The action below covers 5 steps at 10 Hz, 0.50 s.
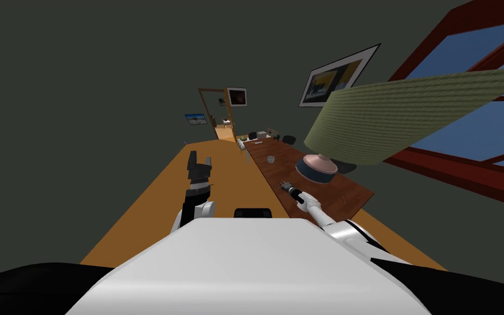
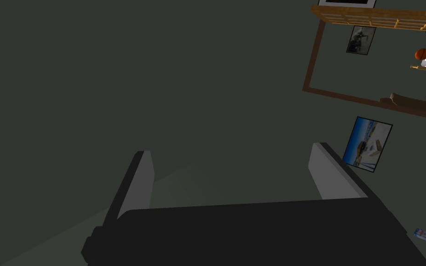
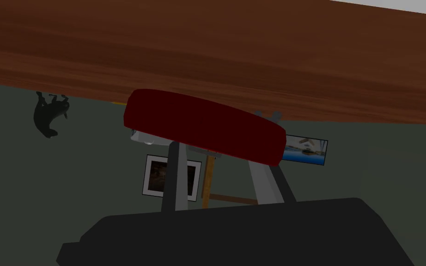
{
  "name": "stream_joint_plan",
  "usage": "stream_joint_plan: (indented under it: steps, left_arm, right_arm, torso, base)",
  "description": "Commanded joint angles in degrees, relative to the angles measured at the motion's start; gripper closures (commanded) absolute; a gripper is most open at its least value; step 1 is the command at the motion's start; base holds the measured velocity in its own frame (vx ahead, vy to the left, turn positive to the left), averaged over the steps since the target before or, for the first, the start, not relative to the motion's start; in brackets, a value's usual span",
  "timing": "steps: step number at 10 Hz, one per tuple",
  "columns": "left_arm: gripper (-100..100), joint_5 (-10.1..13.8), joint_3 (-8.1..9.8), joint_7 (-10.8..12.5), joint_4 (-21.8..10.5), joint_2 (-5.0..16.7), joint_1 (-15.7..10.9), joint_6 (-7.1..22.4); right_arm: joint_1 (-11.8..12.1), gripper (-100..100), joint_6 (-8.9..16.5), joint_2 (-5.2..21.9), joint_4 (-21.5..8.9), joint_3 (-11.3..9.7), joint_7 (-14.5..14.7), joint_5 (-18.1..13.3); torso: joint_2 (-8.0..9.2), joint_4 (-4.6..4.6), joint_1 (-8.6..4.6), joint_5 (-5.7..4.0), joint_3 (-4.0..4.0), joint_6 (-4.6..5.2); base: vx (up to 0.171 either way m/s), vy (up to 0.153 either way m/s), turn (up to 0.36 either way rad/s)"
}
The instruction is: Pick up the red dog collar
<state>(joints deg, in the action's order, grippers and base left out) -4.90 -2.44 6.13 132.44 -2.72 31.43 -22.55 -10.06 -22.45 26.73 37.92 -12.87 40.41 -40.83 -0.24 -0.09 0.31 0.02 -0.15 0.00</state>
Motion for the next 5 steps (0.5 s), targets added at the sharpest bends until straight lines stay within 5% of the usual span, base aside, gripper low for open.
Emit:
stream_joint_plan:
  steps: [1, 3, 4, 5]
  left_arm:
    - [0, 0.0, 0.0, 0.0, 0.0, 0.0, 0.0, 0.0]
    - [0, 0.0, 0.0, 0.0, 0.0, 0.0, 0.0, 0.0]
    - [0, 0.0, 0.0, 0.0, 0.0, 0.0, 0.0, 0.0]
    - [0, 0.0, 0.0, 0.0, 0.0, 0.01, 0.0, 0.0]
  right_arm:
    - [-0.26, 100, -2.86, 1.23, -1.94, 1.02, -1.1, -1.57]
    - [0.0, 100, -5.07, 2.22, -2.44, 1.49, -2.03, -2.65]
    - [-0.27, 100, -3.94, 1.85, -2.28, 1.14, -1.66, -2.12]
    - [-0.28, 0, -4.27, 1.96, -2.36, 1.18, -1.85, -2.21]
  torso:
    - [0.0, 0.0, 0.0, 0.0, 0.0, 0.0]
    - [0.01, 0.01, -0.06, -0.02, 0.01, -0.05]
    - [-0.01, 0.01, -0.08, -0.01, 0.0, -0.03]
    - [0.01, 0.01, -0.19, -0.05, 0.01, -0.06]
  base:
    - [0.031, 0.11, -0.127]
    - [0.022, 0.073, -0.043]
    - [0.014, 0.036, -0.021]
    - [0.002, 0.007, 0.004]
